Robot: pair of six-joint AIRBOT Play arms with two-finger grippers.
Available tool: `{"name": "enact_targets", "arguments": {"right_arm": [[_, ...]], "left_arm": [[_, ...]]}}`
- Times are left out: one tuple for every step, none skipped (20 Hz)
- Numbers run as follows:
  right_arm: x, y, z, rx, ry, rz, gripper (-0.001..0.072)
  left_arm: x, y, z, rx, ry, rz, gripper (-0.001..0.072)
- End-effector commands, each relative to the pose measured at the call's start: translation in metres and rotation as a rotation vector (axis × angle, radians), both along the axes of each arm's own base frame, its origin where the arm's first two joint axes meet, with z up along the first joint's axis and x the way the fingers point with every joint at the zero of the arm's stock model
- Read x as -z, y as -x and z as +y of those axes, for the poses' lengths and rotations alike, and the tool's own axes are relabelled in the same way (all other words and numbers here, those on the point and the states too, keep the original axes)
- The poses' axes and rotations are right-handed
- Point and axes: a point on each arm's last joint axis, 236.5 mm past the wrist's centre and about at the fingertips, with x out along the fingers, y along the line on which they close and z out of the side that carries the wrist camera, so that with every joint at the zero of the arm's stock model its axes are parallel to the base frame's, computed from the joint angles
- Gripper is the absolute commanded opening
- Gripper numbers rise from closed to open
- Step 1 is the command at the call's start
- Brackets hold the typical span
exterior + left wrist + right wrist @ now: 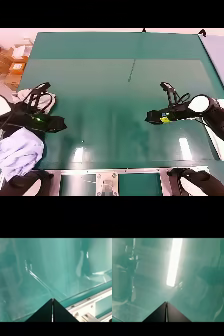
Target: Fold the shirts.
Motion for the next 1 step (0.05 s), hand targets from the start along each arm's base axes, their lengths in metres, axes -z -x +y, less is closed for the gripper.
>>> {"name": "enact_targets", "arguments": {"right_arm": [[0.0004,0.0024,0.005,-0.017,0.0,-0.005,0.0013]], "left_arm": [[0.0003,-0.002,0.0004,-0.022,0.002,-0.009,0.0027]]}}
